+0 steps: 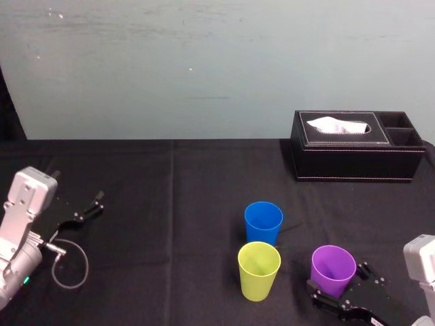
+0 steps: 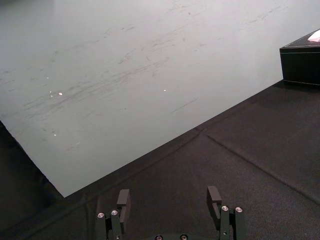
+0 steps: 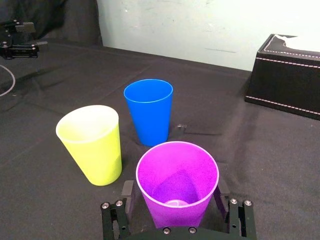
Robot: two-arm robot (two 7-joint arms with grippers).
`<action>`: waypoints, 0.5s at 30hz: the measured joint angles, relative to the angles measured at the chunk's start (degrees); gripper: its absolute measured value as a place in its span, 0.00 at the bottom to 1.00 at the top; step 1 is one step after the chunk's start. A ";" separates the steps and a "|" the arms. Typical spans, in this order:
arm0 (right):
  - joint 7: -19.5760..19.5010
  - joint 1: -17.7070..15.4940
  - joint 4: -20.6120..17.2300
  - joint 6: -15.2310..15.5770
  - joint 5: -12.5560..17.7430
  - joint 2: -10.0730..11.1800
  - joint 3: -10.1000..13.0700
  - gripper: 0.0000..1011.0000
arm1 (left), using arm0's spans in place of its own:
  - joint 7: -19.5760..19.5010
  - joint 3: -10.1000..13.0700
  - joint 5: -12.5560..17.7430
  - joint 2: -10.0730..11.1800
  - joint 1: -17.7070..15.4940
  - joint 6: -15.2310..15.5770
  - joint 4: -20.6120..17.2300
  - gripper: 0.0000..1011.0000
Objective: Stack the three plastic cups sequentially using one hand.
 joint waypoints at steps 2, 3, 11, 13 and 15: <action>0.00 0.15 0.24 -0.35 -0.51 -0.40 0.00 0.99 | 0.00 0.00 0.00 0.00 0.00 0.00 0.00 0.99; 0.01 0.18 0.28 -0.42 -0.67 -0.52 0.02 0.99 | 0.00 0.00 0.00 0.00 0.00 0.00 0.00 0.99; -0.17 0.60 0.90 -1.30 -2.31 -2.05 0.11 0.99 | 0.00 0.00 0.00 0.00 0.00 0.00 0.00 0.99; -0.75 0.82 1.10 -1.37 -3.16 -2.59 0.11 0.99 | 0.00 0.00 0.00 0.00 0.00 0.00 0.00 0.99; -0.78 0.83 1.10 -1.38 -3.12 -2.57 0.11 0.99 | 0.00 0.00 0.00 0.00 0.00 0.00 0.00 0.99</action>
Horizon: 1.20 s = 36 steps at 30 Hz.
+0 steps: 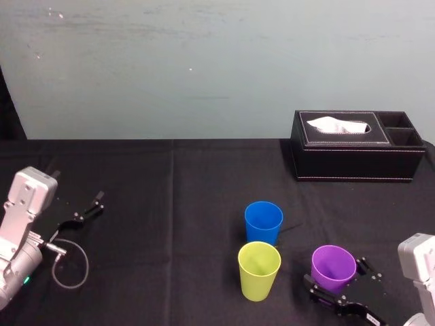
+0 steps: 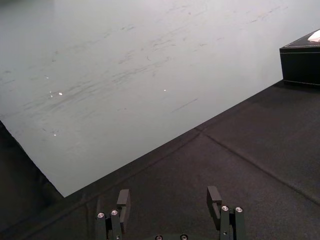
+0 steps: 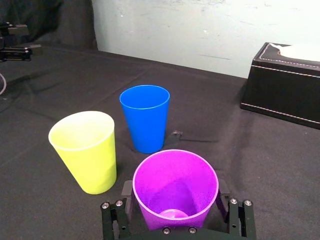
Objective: Stack the three plastic cups sequentially using one hand.
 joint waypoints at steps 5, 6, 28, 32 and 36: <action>0.06 -0.05 -0.03 0.00 0.11 0.12 0.01 0.99 | 0.00 0.00 0.00 0.00 0.00 0.00 0.00 0.99; 0.07 -0.06 -0.04 0.00 0.14 0.13 0.01 0.99 | 0.00 0.00 0.00 0.00 0.00 0.00 0.00 0.99; 1.11 -0.45 -1.15 -0.84 -0.62 0.89 0.11 0.73 | 0.00 0.00 0.00 0.00 0.00 0.00 0.00 0.99; 2.34 -0.82 -2.82 -0.24 -0.64 1.64 0.95 0.73 | 0.00 0.00 0.00 0.00 0.00 0.00 0.00 0.99; 3.40 -0.55 -4.27 1.33 -0.06 2.56 1.62 0.73 | 0.00 0.00 0.00 0.00 0.00 0.00 0.00 0.99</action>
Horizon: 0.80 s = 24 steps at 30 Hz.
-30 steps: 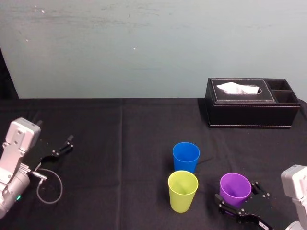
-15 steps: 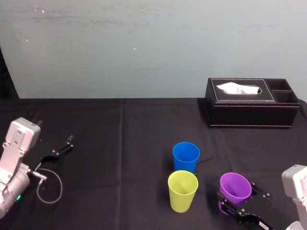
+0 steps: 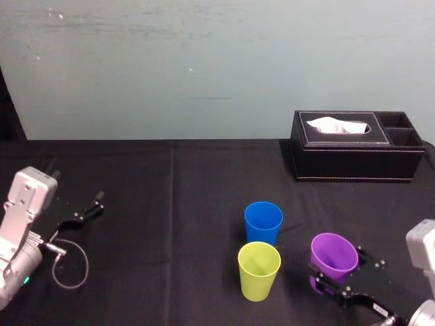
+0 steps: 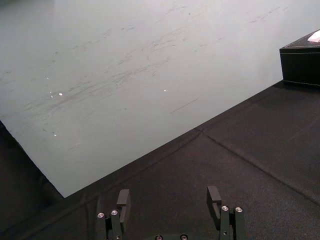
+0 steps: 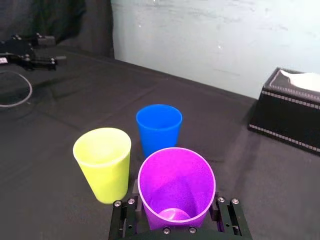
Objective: Stack the three plastic cups sequentially using one hand.
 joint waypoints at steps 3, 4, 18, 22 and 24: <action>0.91 0.90 -1.20 1.54 0.75 0.85 0.41 0.73 | 0.00 0.00 0.00 0.00 0.00 0.00 0.00 0.99; 1.13 1.22 -1.51 2.06 0.98 1.06 0.46 0.73 | 0.00 0.00 0.00 0.00 0.00 0.00 0.00 0.99; 4.05 14.63 -2.87 11.96 6.06 2.12 -2.75 0.73 | 0.00 0.00 0.00 0.00 0.00 0.00 0.00 0.99; 4.40 17.99 -1.84 13.86 6.25 1.79 -4.63 0.73 | 0.00 0.00 0.00 0.00 0.00 0.00 0.00 0.99; 4.62 20.91 -0.41 15.60 6.28 1.37 -6.50 0.73 | 0.00 0.00 0.00 0.00 0.00 0.00 0.01 0.99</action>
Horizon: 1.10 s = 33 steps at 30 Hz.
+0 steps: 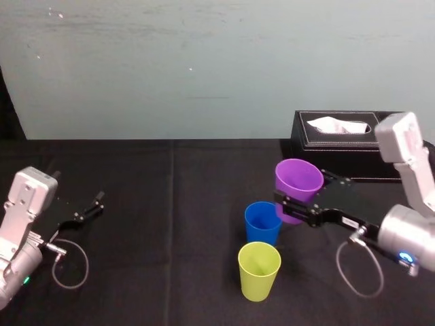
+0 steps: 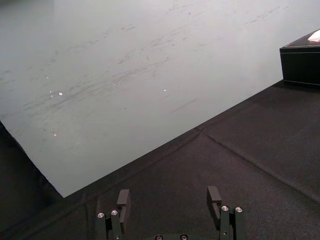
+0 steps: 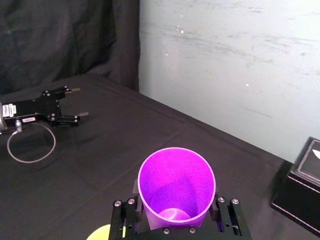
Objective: Stack the three plastic cups sequentially using one hand.
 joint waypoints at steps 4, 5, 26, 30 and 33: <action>0.07 2.72 1.80 1.22 0.06 -0.57 -1.78 0.73 | 0.00 0.00 0.00 0.00 0.00 0.00 0.00 0.99; 0.07 3.13 2.12 1.34 0.11 -0.69 -2.03 0.73 | 0.00 0.00 0.00 0.00 0.00 0.00 0.00 0.99; -1.35 8.29 9.00 -3.33 -0.01 -2.87 -6.69 0.73 | 0.00 0.00 0.00 0.00 0.00 0.00 0.00 0.99; -1.43 8.46 9.79 -4.02 -0.29 -3.20 -7.21 0.73 | 0.00 0.00 0.00 0.00 0.00 0.00 0.00 0.99; -1.49 8.59 10.30 -4.24 -0.37 -3.41 -7.51 0.73 | 0.00 0.00 0.00 0.00 0.00 0.00 0.00 0.99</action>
